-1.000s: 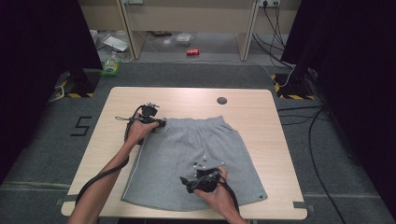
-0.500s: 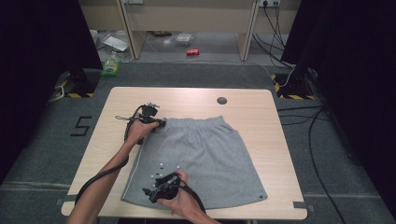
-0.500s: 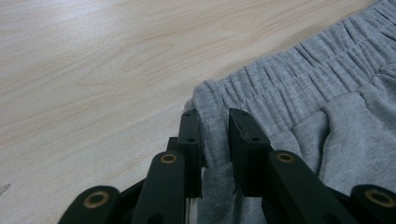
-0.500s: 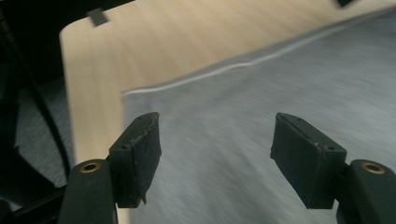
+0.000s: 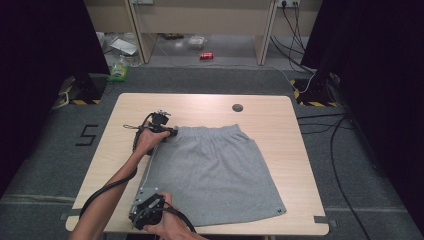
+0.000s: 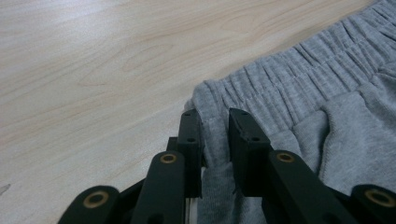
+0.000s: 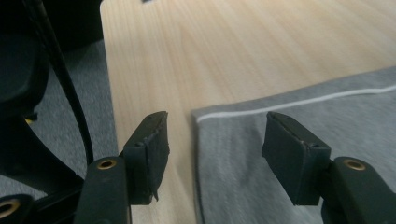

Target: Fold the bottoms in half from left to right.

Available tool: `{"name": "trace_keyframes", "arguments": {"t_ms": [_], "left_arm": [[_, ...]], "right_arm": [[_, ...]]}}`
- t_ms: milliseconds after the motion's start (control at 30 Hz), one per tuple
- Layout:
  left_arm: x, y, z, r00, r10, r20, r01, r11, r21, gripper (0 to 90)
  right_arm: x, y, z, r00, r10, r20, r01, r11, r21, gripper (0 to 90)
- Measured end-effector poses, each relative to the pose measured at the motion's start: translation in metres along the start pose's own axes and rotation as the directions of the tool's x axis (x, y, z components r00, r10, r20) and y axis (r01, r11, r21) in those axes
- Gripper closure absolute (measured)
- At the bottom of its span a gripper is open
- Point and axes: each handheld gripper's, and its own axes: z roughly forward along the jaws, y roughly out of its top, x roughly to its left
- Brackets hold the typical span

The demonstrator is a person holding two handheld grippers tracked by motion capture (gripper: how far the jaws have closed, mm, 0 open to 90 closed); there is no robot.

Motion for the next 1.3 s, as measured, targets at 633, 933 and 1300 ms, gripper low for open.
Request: {"name": "trace_keyframes", "arguments": {"t_ms": [633,933,1300], "left_arm": [[-0.006,0.001,-0.001,0.9985,0.041,-0.035,-0.041,0.9992,0.003,78.0],[-0.009,0.014,-0.019,0.9999,-0.008,0.012,0.009,0.999,-0.045,82.4],[-0.037,0.045,-0.036,0.9918,-0.058,0.114,0.07,0.9925,-0.1,82.4]], "right_arm": [[-0.007,-0.004,0.004,0.9988,-0.037,0.033,0.037,0.9992,0.013,84.2],[-0.015,-0.002,-0.032,0.9994,-0.035,-0.001,0.035,0.9969,-0.071,85.1],[-0.038,-0.029,-0.117,0.9961,0.067,0.058,-0.053,0.9765,-0.209,85.2]]}}
